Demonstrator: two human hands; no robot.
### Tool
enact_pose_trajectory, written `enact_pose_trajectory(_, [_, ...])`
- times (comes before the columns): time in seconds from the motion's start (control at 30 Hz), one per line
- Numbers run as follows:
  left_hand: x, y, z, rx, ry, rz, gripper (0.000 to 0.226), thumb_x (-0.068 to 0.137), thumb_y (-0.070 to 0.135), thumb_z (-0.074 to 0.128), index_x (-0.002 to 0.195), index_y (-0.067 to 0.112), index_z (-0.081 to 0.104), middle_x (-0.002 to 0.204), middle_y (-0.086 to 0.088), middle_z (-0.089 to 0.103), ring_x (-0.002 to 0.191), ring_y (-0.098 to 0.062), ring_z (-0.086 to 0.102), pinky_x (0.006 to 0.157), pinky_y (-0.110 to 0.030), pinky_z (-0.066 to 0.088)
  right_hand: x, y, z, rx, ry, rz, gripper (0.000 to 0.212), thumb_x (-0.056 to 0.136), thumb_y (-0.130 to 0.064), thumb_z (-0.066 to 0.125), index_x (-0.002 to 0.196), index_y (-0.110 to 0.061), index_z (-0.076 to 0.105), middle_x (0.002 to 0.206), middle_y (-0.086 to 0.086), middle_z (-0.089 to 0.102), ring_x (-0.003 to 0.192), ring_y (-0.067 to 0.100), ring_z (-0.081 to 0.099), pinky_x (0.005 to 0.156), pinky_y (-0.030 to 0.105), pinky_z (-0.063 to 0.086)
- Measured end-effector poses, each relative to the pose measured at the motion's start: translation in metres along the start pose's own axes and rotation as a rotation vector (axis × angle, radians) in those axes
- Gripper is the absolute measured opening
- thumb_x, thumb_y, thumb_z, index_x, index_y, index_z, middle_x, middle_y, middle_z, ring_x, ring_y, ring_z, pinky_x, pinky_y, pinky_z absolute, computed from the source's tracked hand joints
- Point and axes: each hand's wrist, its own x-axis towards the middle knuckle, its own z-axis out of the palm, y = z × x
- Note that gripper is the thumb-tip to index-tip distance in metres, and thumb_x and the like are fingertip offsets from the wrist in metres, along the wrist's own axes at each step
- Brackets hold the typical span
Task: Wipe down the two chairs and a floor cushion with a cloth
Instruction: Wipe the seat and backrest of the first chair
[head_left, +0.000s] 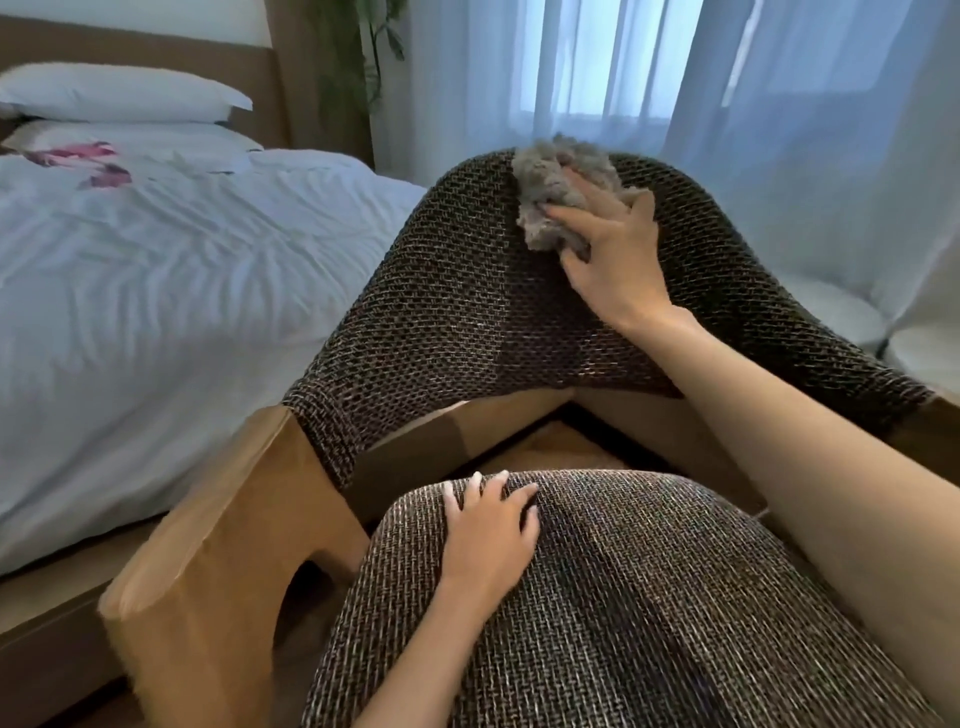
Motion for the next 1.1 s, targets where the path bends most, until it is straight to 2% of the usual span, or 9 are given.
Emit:
enact_pose_trajectory(0.2, [0.008, -0.004, 0.006, -0.029, 0.022, 0.015, 0.041, 0.099, 0.048, 0.033, 0.138, 0.043, 0.043, 0.15, 0.006, 0.037, 0.142, -0.018, 0.025, 0.117, -0.05, 0.004, -0.055, 0.021, 0.039, 0.033, -0.04, -0.139, 0.043, 0.076, 0.005, 0.058, 0.11, -0.017, 0.074, 0.133, 0.004, 0.059, 0.122, 0.041, 0.047, 0.107, 0.051, 0.026])
enact_pose_trajectory(0.37, [0.007, -0.003, 0.004, -0.035, 0.005, 0.02, 0.04, 0.1, 0.047, 0.033, 0.139, 0.043, 0.04, 0.152, 0.007, 0.034, 0.143, -0.019, 0.023, 0.119, -0.05, 0.006, -0.12, 0.047, 0.033, 0.003, -0.421, -0.173, 0.038, 0.081, 0.003, 0.061, 0.108, -0.02, 0.075, 0.13, -0.002, 0.061, 0.112, 0.046, 0.048, 0.097, 0.05, 0.036])
enact_pose_trajectory(0.43, [0.005, -0.002, 0.005, -0.024, 0.008, 0.02, 0.04, 0.1, 0.046, 0.032, 0.14, 0.043, 0.039, 0.152, 0.008, 0.034, 0.143, -0.018, 0.022, 0.119, -0.048, 0.006, -0.111, 0.049, 0.012, 0.035, -0.364, -0.198, 0.034, 0.078, 0.0, 0.067, 0.105, -0.019, 0.076, 0.127, 0.001, 0.063, 0.11, 0.042, 0.053, 0.098, 0.038, 0.035])
enact_pose_trajectory(0.5, [0.005, -0.001, 0.005, -0.009, 0.019, 0.018, 0.041, 0.101, 0.046, 0.03, 0.141, 0.042, 0.038, 0.152, 0.008, 0.033, 0.143, -0.017, 0.022, 0.118, -0.047, 0.006, -0.082, 0.048, -0.013, 0.06, -0.154, -0.243, 0.03, 0.076, -0.002, 0.07, 0.101, -0.017, 0.076, 0.123, 0.004, 0.065, 0.1, 0.041, 0.057, 0.091, 0.026, 0.031])
enact_pose_trajectory(0.6, [0.006, 0.001, 0.006, -0.008, 0.032, 0.013, 0.041, 0.101, 0.045, 0.03, 0.14, 0.042, 0.039, 0.151, 0.009, 0.034, 0.143, -0.017, 0.023, 0.118, -0.046, 0.007, -0.026, 0.051, -0.036, -0.032, -0.021, -0.182, 0.036, 0.084, -0.017, 0.057, 0.117, -0.023, 0.069, 0.135, 0.002, 0.057, 0.108, 0.043, 0.046, 0.096, 0.035, 0.033])
enact_pose_trajectory(0.7, [0.006, 0.0, 0.008, -0.017, 0.035, 0.012, 0.041, 0.101, 0.045, 0.03, 0.14, 0.042, 0.039, 0.151, 0.009, 0.035, 0.143, -0.017, 0.023, 0.118, -0.045, 0.007, -0.008, 0.056, -0.024, -0.166, -0.078, -0.048, 0.044, 0.087, -0.017, 0.057, 0.131, -0.028, 0.059, 0.151, -0.001, 0.038, 0.124, 0.041, 0.032, 0.102, 0.044, 0.028])
enact_pose_trajectory(0.83, [0.005, -0.001, 0.009, -0.015, 0.03, 0.015, 0.041, 0.101, 0.045, 0.029, 0.141, 0.042, 0.038, 0.152, 0.009, 0.033, 0.144, -0.016, 0.022, 0.118, -0.046, 0.006, -0.054, 0.062, 0.008, -0.106, -0.084, -0.083, 0.049, 0.085, -0.005, 0.057, 0.129, -0.026, 0.061, 0.15, 0.0, 0.04, 0.139, 0.037, 0.025, 0.113, 0.047, 0.014])
enact_pose_trajectory(1.0, [0.005, -0.001, 0.007, -0.015, 0.02, 0.018, 0.041, 0.101, 0.044, 0.028, 0.142, 0.042, 0.037, 0.153, 0.007, 0.032, 0.144, -0.018, 0.021, 0.118, -0.046, 0.006, -0.119, 0.072, 0.013, -0.065, -0.409, -0.121, 0.036, 0.086, -0.008, 0.064, 0.117, -0.025, 0.07, 0.139, -0.001, 0.053, 0.12, 0.042, 0.042, 0.102, 0.043, 0.03])
enact_pose_trajectory(1.1, [0.005, -0.001, 0.007, -0.018, 0.017, 0.018, 0.041, 0.101, 0.044, 0.028, 0.141, 0.042, 0.037, 0.153, 0.007, 0.033, 0.144, -0.018, 0.021, 0.119, -0.046, 0.007, -0.108, 0.073, -0.017, 0.024, -0.308, -0.139, 0.034, 0.077, -0.007, 0.073, 0.109, -0.02, 0.073, 0.12, 0.003, 0.066, 0.105, 0.043, 0.047, 0.091, 0.034, 0.035])
